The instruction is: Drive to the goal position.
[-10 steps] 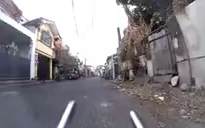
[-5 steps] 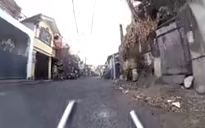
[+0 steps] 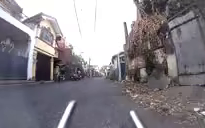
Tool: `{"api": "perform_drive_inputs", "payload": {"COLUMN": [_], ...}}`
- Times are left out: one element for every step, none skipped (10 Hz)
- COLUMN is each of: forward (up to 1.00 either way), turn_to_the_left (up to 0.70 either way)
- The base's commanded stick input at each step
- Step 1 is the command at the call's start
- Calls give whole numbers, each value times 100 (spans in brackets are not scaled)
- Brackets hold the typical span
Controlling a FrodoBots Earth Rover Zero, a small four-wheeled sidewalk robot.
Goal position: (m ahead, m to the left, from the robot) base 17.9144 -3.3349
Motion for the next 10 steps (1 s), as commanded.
{"api": "perform_drive_inputs", "payload": {"forward": [100,100,100,100,100,100,100,100,100,100], "turn_to_the_left": [0,0,0,0,0,0,0,0,0,0]}}
